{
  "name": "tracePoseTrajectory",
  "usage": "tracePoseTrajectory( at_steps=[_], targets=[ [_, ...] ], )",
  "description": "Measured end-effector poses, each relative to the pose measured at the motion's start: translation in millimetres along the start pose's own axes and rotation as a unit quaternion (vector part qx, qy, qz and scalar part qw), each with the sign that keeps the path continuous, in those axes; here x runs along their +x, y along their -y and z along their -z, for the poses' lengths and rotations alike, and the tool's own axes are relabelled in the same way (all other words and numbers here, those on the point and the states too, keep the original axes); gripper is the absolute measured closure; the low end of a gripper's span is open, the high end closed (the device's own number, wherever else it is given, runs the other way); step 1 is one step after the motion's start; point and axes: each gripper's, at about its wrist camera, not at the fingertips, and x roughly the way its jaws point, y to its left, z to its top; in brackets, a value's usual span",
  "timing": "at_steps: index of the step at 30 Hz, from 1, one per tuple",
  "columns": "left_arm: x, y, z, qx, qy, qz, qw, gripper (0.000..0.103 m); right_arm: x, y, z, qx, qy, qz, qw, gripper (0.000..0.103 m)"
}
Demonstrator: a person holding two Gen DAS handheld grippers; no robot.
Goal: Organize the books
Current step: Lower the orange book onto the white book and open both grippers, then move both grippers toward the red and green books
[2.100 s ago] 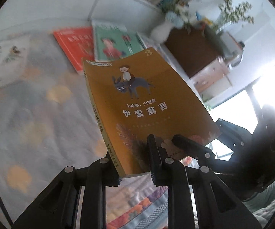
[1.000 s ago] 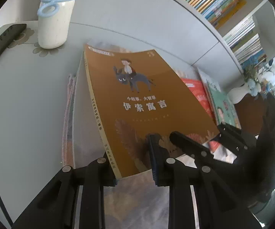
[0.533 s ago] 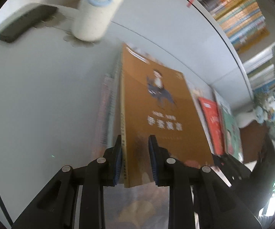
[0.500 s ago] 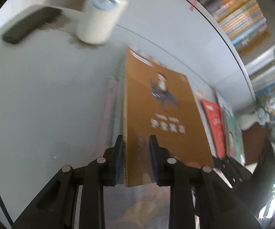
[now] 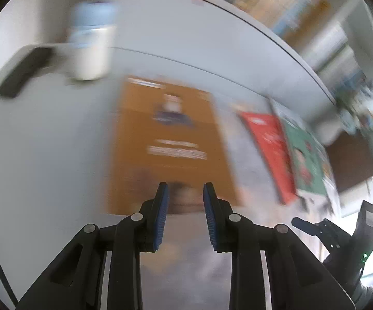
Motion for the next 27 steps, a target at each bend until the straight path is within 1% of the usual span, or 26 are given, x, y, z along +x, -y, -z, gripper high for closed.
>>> tracePoseTrajectory(
  at_steps=[3,4,7,9,11,14,16,18,19,20,22,25,27],
  targets=[
    [16,53,4,0.038,-0.027,0.041,0.9981,0.075,-30,35,35,0.051,-0.001,0.020,0.999,0.042],
    [24,76,6,0.055,-0.038,0.053,0.9963,0.074,-36,44,43,0.065,0.000,0.024,0.998,0.042],
    [44,129,12,0.087,-0.067,0.077,0.9909,0.073,-59,84,70,0.122,0.006,0.039,0.992,0.042],
    [54,156,14,0.097,-0.077,0.092,0.9880,0.073,-73,114,85,0.158,0.013,0.050,0.986,0.042],
    [67,178,13,0.096,-0.088,0.109,0.9855,0.073,-83,147,94,0.187,0.021,0.058,0.980,0.042],
    [85,201,9,0.073,-0.100,0.136,0.9830,0.073,-100,190,103,0.215,0.030,0.068,0.974,0.042],
    [102,212,3,0.054,-0.106,0.146,0.9822,0.073,-110,217,105,0.224,0.041,0.077,0.971,0.042],
    [115,218,0,0.043,-0.109,0.145,0.9826,0.073,-112,235,104,0.228,0.046,0.082,0.969,0.042],
    [121,221,-2,0.039,-0.108,0.138,0.9839,0.073,-113,244,103,0.230,0.047,0.081,0.969,0.042],
    [128,223,-4,0.033,-0.107,0.129,0.9853,0.073,-112,255,103,0.232,0.047,0.077,0.968,0.042],
    [139,227,-8,0.026,-0.108,0.124,0.9860,0.073,-106,269,97,0.232,0.046,0.071,0.969,0.042],
    [154,234,-11,0.029,-0.112,0.109,0.9873,0.073,-94,287,90,0.226,0.041,0.060,0.971,0.042],
    [165,237,-12,0.030,-0.116,0.090,0.9887,0.073,-84,295,84,0.223,0.039,0.055,0.973,0.042]
  ],
)
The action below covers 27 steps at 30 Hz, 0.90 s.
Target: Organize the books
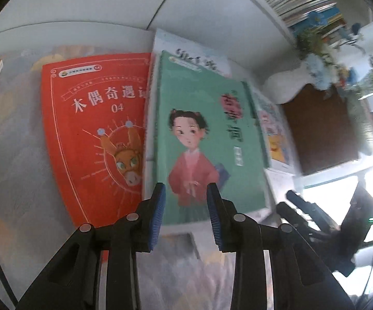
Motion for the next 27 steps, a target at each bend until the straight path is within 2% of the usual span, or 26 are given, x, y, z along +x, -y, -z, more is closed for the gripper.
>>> tracePoseTrajectory(
  at_steps=[4,9,14,18,19,21,25,27],
  targets=[
    [9,3,-6,0.003,0.003,-0.007,1.0000,0.073,20,5,-14,0.003,-0.004,-0.010,1.000,0.042],
    [13,3,-18,0.012,0.018,-0.052,0.9984,0.073,43,12,-32,0.017,-0.014,-0.036,0.999,0.042],
    [19,-5,-24,-0.005,0.018,-0.007,0.9998,0.065,59,6,-48,0.012,-0.012,-0.047,0.999,0.042],
    [22,-2,-22,-0.003,0.011,0.008,0.9999,0.064,67,-1,-54,0.006,-0.017,-0.063,0.998,0.042],
    [21,1,-19,0.002,0.009,0.007,0.9999,0.064,68,-5,-53,0.001,-0.023,-0.066,0.998,0.042],
    [20,5,-12,0.009,0.006,0.002,0.9999,0.064,65,-12,-50,-0.017,-0.020,-0.043,0.999,0.042],
    [10,11,20,0.011,-0.008,0.004,0.9999,0.064,47,-19,-32,-0.034,-0.022,-0.034,0.999,0.042],
    [3,15,47,0.020,-0.020,0.003,0.9996,0.064,35,-22,-16,-0.041,-0.029,-0.035,0.998,0.042]
  ],
)
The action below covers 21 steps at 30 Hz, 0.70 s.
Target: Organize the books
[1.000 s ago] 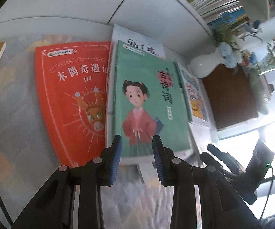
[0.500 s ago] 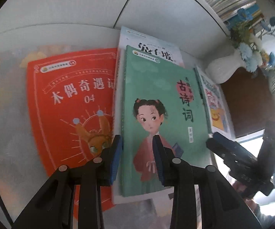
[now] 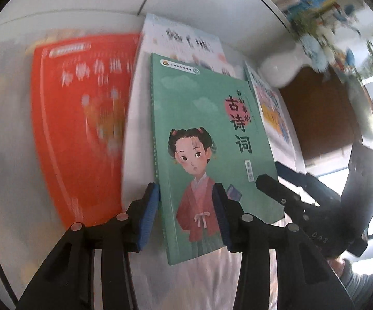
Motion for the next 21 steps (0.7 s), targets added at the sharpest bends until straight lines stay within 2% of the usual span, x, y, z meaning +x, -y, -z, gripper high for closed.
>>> tracePoseTrajectory(
  at_steps=[6,8,11,13,15,17,19,21],
  targets=[
    [-13,7,82,-0.003,-0.038,0.005,0.9993,0.064,-44,-24,81,-0.032,-0.028,-0.009,0.999,0.043],
    [-14,12,110,-0.001,-0.049,0.007,0.9988,0.064,-52,-27,106,-0.025,-0.040,-0.013,0.999,0.043],
    [-17,17,134,0.000,-0.065,0.016,0.9978,0.064,-59,-19,142,0.007,-0.064,-0.024,0.998,0.043],
    [-18,19,147,-0.002,-0.068,0.010,0.9977,0.064,-60,-8,164,0.038,-0.090,-0.049,0.994,0.046],
    [-21,22,155,0.002,-0.063,-0.005,0.9980,0.064,-68,-4,174,0.047,-0.086,-0.054,0.994,0.047],
    [-24,21,160,0.001,-0.057,-0.022,0.9981,0.064,-76,-4,179,0.036,-0.080,-0.042,0.995,0.049],
    [-23,20,164,-0.006,-0.049,-0.026,0.9985,0.064,-80,-4,183,0.027,-0.071,-0.040,0.996,0.066],
    [-22,20,165,-0.013,-0.041,-0.030,0.9986,0.064,-80,-6,188,0.017,-0.066,-0.043,0.997,0.071]
  ],
)
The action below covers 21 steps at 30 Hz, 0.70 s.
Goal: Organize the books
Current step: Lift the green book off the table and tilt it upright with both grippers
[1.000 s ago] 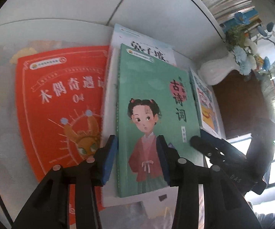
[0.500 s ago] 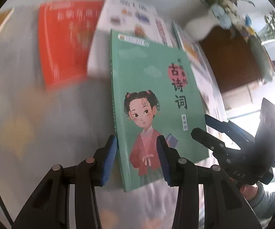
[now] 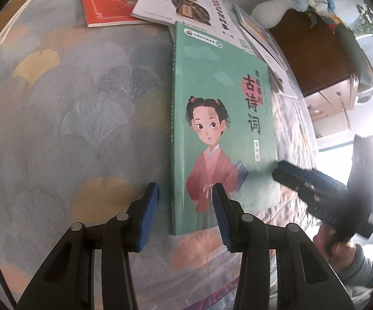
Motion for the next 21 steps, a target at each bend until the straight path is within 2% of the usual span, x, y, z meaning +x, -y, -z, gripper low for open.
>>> tracePoseTrajectory(
  at_steps=[3,7,8,10,13,15,17,19,21],
  targets=[
    [1,5,5,0.004,0.010,-0.001,0.9999,0.064,2,-4,10,-0.005,0.006,0.009,1.000,0.071],
    [-4,3,6,-0.002,0.017,0.021,0.9996,0.064,2,-3,15,-0.002,0.015,-0.002,1.000,0.071],
    [-12,2,6,-0.009,0.026,0.043,0.9987,0.064,2,-2,16,-0.004,0.017,-0.003,1.000,0.071],
    [-31,-1,6,-0.023,0.052,0.114,0.9919,0.064,2,1,16,0.001,0.019,-0.009,1.000,0.071],
    [-37,-3,4,-0.038,0.053,0.184,0.9808,0.064,0,10,17,0.019,0.020,-0.028,0.999,0.071],
    [-25,-5,3,-0.047,0.043,0.169,0.9836,0.065,1,12,18,0.028,0.022,-0.035,0.999,0.071],
    [-6,-3,4,-0.041,0.025,0.137,0.9894,0.080,0,10,19,0.026,0.023,-0.033,0.999,0.071],
    [11,6,5,-0.033,0.010,0.118,0.9924,0.088,0,7,19,0.020,0.025,-0.029,0.999,0.071],
    [16,12,6,-0.026,0.007,0.118,0.9927,0.089,1,5,19,0.021,0.026,-0.027,0.999,0.071]
  ],
)
